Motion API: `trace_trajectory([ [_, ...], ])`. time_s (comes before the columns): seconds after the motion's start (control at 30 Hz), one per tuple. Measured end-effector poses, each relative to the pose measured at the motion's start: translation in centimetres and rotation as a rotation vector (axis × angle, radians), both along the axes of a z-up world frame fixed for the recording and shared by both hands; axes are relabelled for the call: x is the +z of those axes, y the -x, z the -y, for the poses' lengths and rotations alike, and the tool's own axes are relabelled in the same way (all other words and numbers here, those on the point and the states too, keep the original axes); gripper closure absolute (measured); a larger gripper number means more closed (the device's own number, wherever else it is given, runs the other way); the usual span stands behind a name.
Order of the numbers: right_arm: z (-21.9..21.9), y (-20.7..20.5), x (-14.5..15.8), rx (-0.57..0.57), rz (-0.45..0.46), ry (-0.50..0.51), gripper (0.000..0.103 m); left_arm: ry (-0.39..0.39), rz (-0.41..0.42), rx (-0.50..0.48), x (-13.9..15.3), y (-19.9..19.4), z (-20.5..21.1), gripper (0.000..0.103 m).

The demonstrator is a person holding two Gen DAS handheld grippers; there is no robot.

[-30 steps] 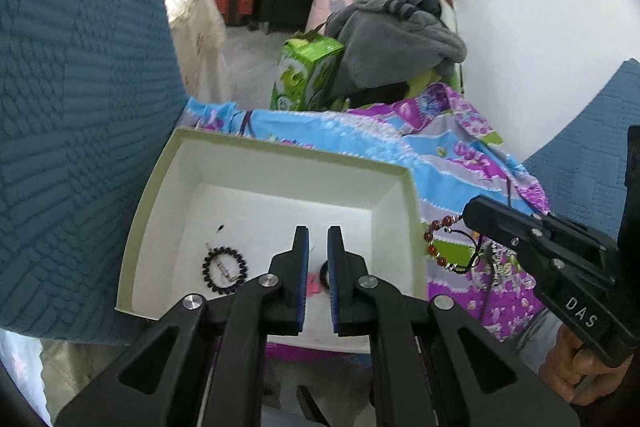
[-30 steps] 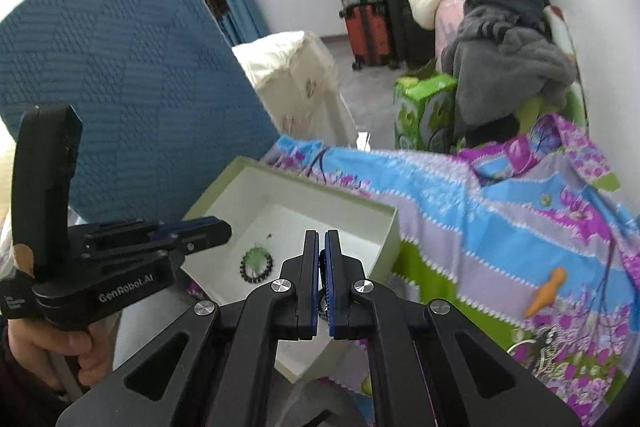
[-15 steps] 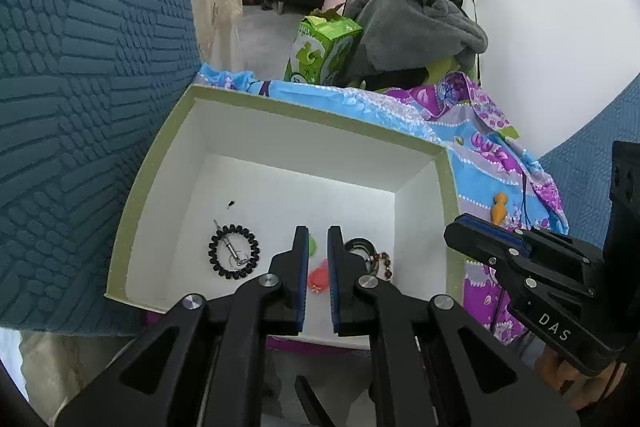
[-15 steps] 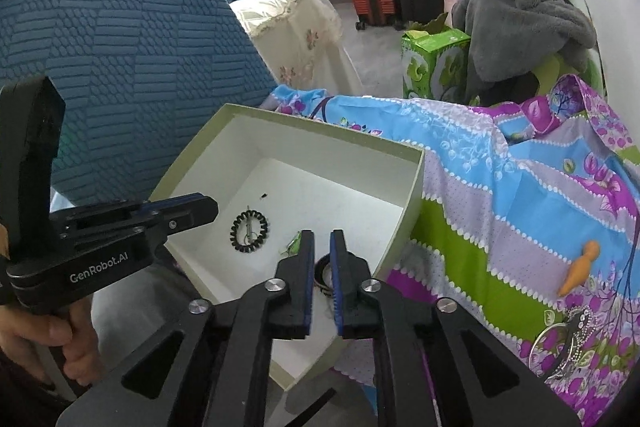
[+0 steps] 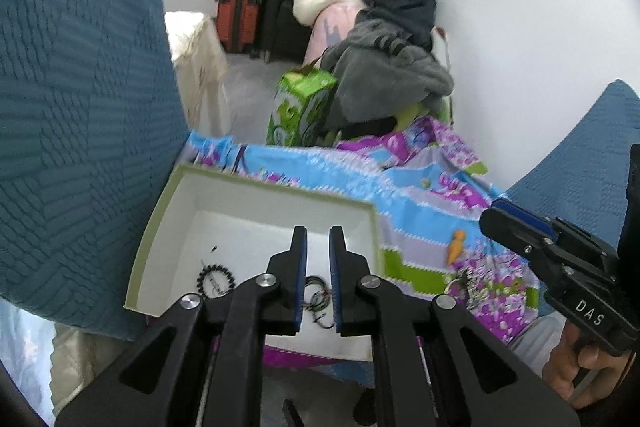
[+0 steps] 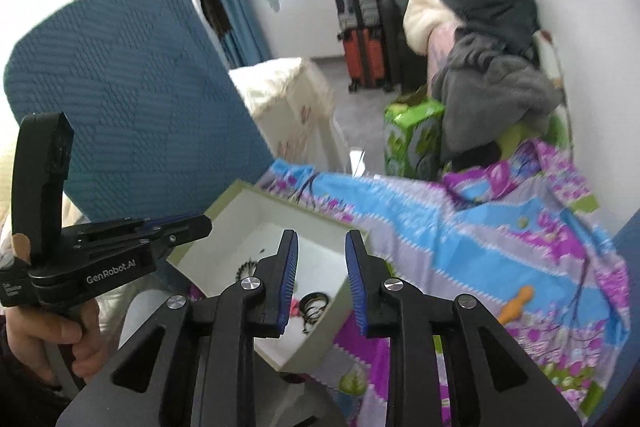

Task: Organize jewelry
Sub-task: 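Move both open tools back from the box to the cloth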

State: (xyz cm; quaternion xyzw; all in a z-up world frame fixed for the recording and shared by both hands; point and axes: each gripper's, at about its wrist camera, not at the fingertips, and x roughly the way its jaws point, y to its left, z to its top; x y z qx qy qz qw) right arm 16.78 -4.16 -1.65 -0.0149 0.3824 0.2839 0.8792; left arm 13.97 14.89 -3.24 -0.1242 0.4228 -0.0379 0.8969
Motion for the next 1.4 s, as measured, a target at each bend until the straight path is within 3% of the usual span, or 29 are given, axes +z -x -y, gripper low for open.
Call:
trace_trajectory([
  [0.13,2.3,1.0,2.2,-0.033,0.056,-0.011,0.078,-0.006,0.053,-0.019,2.0,0.7,1.9,0.081],
  [0.33,6.0,2.5,3.7,-0.093,0.111,-0.013,0.075,0.001,0.086,-0.067,2.9,0.9,5.4,0.078],
  [0.67,12.1,4.7,2.6,-0.207,0.124,0.008,0.075,0.014,0.096,-0.162,1.8,1.3,11.1,0.058],
  [0.9,15.9,5.2,-0.4,-0.288,0.098,0.032,0.074,0.032,0.076,-0.218,-0.8,1.0,14.0,0.053],
  [1.07,17.8,5.1,-3.3,-0.326,0.062,0.048,0.074,0.099,0.042,-0.269,-3.3,0.3,15.9,0.053],
  [1.4,20.1,4.9,-9.8,-0.357,-0.007,0.042,0.074,0.085,-0.002,-0.347,-8.1,-2.8,19.7,0.053],
])
